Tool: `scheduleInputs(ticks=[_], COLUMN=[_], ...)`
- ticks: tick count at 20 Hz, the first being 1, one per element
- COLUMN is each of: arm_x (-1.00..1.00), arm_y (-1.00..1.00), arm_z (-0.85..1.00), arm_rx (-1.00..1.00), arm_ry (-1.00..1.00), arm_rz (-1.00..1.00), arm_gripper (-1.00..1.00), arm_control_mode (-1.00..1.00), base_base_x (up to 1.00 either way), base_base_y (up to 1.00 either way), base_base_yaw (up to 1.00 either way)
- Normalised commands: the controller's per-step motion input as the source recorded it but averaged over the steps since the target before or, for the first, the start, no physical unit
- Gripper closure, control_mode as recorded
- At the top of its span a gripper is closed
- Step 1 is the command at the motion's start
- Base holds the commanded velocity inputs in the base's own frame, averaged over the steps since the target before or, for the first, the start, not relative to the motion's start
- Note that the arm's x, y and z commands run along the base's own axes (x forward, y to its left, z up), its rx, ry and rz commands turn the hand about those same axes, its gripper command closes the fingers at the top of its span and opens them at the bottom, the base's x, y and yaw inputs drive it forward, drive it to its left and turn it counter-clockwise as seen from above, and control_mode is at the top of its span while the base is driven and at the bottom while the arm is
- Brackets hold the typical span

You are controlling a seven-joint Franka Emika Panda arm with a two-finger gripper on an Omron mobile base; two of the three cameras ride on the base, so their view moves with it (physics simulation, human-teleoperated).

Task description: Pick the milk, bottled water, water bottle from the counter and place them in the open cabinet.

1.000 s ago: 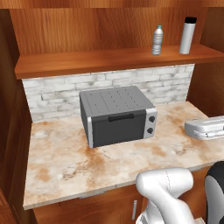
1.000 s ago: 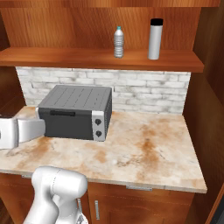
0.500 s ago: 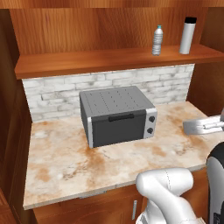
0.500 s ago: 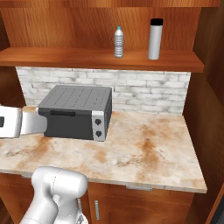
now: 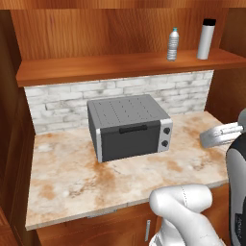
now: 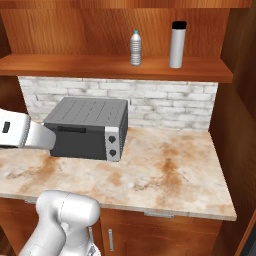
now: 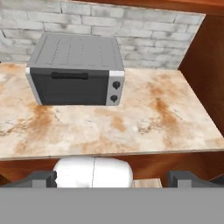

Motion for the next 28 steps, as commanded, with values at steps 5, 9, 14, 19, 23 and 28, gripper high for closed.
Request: scheduleInputs(ticks=[5,9,14,19,23,28], arm_x=[-0.03,-0.12,-0.02,0.0,0.0,0.0], arm_y=[0.01,0.0,0.0,0.0,0.0,0.0], arm_z=[-0.15,-0.18,-0.04,0.0,0.0,0.0], arm_rx=[0.0,0.0,0.0,0.0,0.0,0.0], arm_ry=[0.08,0.0,0.0,0.0,0.0,0.0], arm_rz=[0.0,0.0,0.0,0.0,0.0,0.0], arm_gripper=[-1.0,-1.0,-1.0,-1.0,-1.0,-1.0], arm_control_mode=[-1.0,-1.0,1.0,1.0,1.0,1.0], base_base_x=[0.0,0.0,-0.01,0.0,0.0,-0.16], base_base_y=[0.0,0.0,0.0,0.0,0.0,-0.17], base_base_yaw=[0.0,0.0,0.0,0.0,0.0,-0.06])
